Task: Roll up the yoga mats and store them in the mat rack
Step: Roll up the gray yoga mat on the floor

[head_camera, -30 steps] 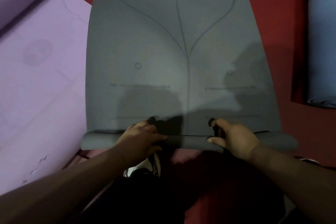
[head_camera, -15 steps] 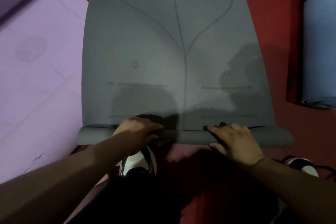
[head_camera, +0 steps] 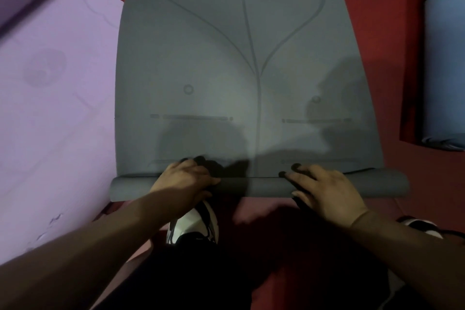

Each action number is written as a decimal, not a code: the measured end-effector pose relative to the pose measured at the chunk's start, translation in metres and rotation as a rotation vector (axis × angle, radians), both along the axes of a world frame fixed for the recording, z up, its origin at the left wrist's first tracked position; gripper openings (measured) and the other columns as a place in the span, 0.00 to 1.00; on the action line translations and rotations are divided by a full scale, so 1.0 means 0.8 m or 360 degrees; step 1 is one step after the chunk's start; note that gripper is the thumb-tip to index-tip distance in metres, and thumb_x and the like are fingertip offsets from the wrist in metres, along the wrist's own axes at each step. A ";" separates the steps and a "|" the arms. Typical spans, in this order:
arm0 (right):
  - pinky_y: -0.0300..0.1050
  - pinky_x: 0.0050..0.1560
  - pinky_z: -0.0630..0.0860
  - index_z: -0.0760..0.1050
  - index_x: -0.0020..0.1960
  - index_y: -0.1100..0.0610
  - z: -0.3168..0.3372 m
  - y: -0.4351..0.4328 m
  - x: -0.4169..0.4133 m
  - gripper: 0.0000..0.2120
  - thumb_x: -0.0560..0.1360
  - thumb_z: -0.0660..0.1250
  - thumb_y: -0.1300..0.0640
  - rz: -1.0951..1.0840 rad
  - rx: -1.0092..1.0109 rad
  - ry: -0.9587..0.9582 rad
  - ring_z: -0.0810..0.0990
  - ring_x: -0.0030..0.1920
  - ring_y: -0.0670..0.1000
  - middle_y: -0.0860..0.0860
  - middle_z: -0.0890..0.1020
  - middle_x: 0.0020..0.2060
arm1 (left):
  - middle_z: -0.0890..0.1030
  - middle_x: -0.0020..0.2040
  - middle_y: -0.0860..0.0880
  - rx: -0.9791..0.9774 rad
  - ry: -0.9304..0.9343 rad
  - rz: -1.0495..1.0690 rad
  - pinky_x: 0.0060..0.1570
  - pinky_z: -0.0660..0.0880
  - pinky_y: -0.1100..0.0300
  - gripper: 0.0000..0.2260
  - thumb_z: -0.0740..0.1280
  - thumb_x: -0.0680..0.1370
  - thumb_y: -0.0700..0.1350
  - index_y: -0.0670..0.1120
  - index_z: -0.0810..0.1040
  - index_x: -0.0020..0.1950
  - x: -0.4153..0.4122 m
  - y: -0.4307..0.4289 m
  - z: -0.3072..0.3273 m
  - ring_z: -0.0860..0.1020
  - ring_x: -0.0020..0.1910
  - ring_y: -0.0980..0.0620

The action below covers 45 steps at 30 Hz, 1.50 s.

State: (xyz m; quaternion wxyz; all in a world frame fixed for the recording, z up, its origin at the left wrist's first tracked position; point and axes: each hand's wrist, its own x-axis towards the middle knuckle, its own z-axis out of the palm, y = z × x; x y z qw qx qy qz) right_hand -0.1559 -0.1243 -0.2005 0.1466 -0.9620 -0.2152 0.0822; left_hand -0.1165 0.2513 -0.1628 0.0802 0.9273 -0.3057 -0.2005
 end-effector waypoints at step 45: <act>0.52 0.47 0.73 0.74 0.73 0.46 0.012 -0.005 0.030 0.31 0.75 0.59 0.34 0.0107 -0.0234 -0.0004 0.71 0.50 0.55 0.53 0.72 0.56 | 0.81 0.56 0.46 0.0239 -0.0449 0.0058 0.46 0.72 0.48 0.22 0.60 0.75 0.61 0.56 0.81 0.66 -0.011 0.024 0.009 0.78 0.50 0.40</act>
